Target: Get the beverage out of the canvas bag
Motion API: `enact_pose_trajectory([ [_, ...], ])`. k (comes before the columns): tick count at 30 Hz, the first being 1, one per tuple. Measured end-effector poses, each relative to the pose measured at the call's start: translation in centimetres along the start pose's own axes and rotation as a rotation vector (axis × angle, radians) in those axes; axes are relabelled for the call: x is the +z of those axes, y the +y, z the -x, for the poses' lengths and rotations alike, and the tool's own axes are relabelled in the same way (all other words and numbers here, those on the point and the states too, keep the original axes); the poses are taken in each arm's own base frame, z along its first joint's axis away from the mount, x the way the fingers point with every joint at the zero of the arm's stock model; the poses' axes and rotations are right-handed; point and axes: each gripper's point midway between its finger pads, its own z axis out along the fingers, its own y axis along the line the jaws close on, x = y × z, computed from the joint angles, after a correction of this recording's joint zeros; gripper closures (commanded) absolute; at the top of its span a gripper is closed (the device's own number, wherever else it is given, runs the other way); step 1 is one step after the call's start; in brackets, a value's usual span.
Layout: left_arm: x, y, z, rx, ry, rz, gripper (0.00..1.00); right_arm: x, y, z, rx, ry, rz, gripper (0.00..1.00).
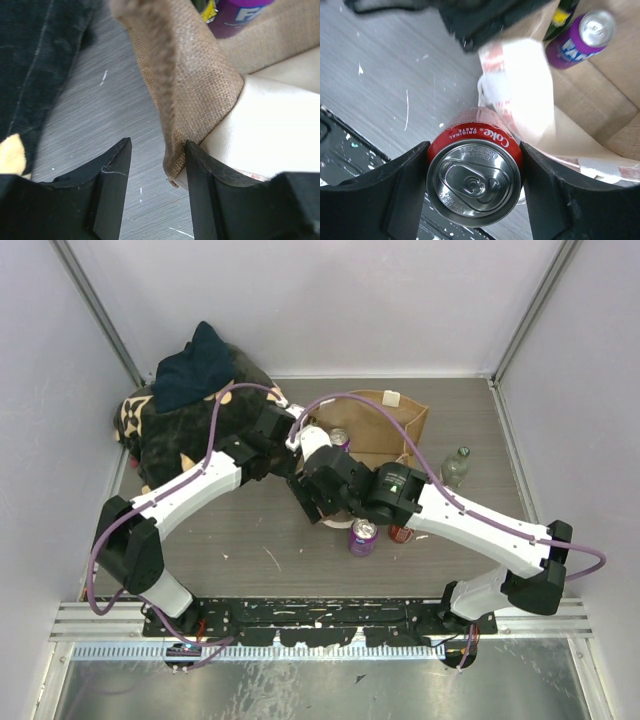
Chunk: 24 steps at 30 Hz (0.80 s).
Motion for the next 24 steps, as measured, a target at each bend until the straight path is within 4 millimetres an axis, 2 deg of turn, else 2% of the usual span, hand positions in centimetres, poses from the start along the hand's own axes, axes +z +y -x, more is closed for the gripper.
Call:
enact_pose_trajectory([
  [4,-0.2,1.4,0.4,-0.022,-0.01,0.022,0.46,1.5,1.0,-3.4,-0.036,0.078,0.037,1.0],
  [9,-0.7,1.5,0.8,-0.032,-0.027,0.019,0.46,3.6,2.0,-7.3,-0.059,0.152,0.08,1.0],
  [16,-1.0,1.0,1.2,-0.05,-0.043,-0.009,0.46,6.3,2.8,-10.3,-0.089,0.195,0.103,1.0],
  [24,-0.9,0.6,1.0,-0.066,-0.04,-0.028,0.46,9.9,2.8,-15.0,-0.079,0.291,0.12,1.0],
])
